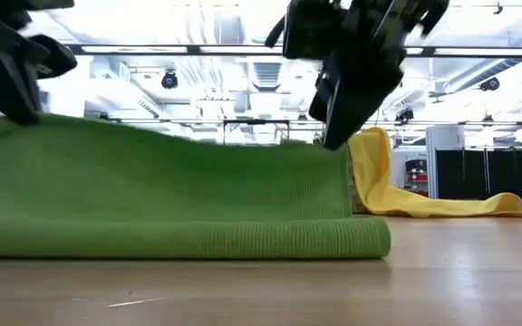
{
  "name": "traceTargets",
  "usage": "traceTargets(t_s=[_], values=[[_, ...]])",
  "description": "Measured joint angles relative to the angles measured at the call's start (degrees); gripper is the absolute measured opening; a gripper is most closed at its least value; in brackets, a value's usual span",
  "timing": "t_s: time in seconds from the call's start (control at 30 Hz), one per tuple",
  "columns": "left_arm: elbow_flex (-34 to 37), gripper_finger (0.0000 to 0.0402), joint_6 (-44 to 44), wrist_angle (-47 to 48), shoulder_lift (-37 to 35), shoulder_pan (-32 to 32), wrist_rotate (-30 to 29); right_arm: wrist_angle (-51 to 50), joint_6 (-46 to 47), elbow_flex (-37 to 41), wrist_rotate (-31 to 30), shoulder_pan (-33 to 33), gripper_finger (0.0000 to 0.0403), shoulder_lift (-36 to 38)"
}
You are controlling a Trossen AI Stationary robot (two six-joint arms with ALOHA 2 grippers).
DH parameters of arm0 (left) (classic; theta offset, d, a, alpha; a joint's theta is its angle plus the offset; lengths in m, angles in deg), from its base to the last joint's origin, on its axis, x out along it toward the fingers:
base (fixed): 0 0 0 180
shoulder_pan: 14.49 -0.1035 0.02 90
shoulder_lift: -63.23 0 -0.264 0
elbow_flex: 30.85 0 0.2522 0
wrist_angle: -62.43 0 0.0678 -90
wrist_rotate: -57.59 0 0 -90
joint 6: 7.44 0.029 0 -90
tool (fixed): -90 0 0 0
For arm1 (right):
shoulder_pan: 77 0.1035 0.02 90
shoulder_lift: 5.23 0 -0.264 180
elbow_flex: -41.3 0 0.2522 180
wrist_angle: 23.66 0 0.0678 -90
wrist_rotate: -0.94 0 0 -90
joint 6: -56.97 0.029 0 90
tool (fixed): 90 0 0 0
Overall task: Fold microfiber towels
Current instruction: Fold the green microfiber towel
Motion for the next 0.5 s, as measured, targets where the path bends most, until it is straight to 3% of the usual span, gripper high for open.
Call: traceTargets(t_s=[0.5], values=[[4.18,0.0000,1.21,-0.13,0.03,-7.12,-0.62,1.09,-5.80,0.38,0.01,-7.71,0.0009,0.00]])
